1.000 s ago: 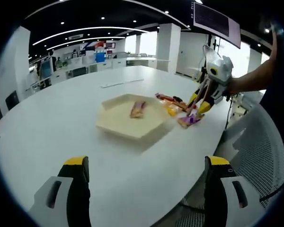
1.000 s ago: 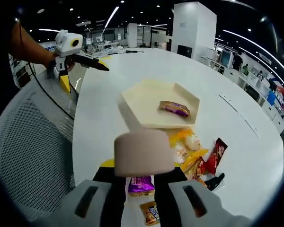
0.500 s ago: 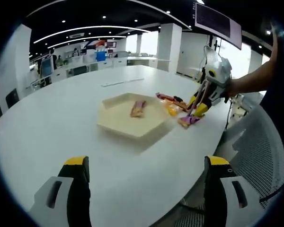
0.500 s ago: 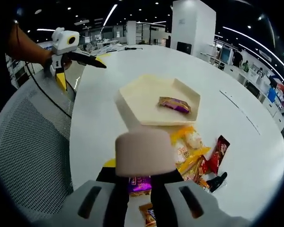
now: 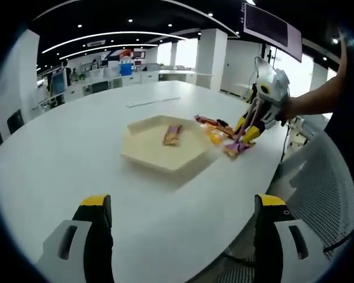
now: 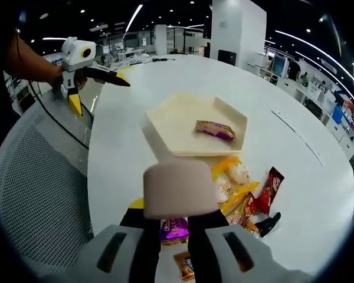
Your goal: Place the target food into the container with the food tongs after gripping and lifting it, then release it inside without dropping or visibly crushing the food.
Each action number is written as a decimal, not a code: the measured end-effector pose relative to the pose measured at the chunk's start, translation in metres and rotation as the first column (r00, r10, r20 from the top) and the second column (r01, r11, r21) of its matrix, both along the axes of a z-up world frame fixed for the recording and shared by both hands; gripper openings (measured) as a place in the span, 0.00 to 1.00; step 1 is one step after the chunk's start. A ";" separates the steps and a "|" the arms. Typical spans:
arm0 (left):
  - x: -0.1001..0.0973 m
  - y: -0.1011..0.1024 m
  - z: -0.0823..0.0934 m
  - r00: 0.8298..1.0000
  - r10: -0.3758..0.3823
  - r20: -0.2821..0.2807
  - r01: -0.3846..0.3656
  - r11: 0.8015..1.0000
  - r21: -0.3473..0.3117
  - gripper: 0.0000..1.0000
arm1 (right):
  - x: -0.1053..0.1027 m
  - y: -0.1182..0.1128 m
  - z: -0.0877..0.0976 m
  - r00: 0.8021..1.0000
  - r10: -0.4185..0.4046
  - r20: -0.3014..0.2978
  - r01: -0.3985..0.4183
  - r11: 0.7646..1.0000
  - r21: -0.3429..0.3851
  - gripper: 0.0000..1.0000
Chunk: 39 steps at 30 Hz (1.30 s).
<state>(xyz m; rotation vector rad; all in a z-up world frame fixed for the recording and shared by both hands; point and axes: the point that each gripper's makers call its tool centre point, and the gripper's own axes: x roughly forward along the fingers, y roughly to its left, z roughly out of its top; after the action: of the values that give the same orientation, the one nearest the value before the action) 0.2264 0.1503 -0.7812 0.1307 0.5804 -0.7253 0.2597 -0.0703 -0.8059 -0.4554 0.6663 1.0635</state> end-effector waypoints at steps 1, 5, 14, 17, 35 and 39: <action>0.000 0.000 0.000 1.000 0.000 0.000 0.000 1.000 0.000 0.98 | 0.000 0.000 0.001 1.000 -0.001 0.000 0.001 1.000 0.001 0.16; 0.000 0.000 0.000 1.000 -0.002 -0.001 0.002 1.000 0.002 0.98 | 0.006 -0.002 0.011 1.000 -0.016 -0.002 0.016 1.000 0.004 0.16; -0.001 -0.001 0.000 1.000 -0.004 -0.001 0.004 1.000 0.001 0.98 | 0.016 0.002 0.045 1.000 -0.002 0.007 0.002 1.000 0.024 0.16; -0.001 -0.001 0.001 1.000 -0.004 0.002 0.004 1.000 0.001 0.98 | 0.022 0.004 0.058 1.000 0.001 0.018 -0.002 1.000 0.031 0.16; 0.000 -0.003 0.006 0.999 -0.014 0.028 0.015 1.000 -0.012 0.99 | 0.042 0.015 0.090 0.998 0.024 0.058 -0.026 0.999 0.027 0.16; 0.000 -0.003 0.007 1.000 -0.010 0.028 0.011 1.000 -0.016 0.99 | 0.051 0.019 0.092 0.998 0.028 0.062 -0.030 0.999 0.028 0.16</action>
<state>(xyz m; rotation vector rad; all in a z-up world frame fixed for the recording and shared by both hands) 0.2266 0.1473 -0.7745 0.1285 0.5476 -0.7373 0.3106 -0.0508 -0.7136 -0.4721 0.5901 1.0814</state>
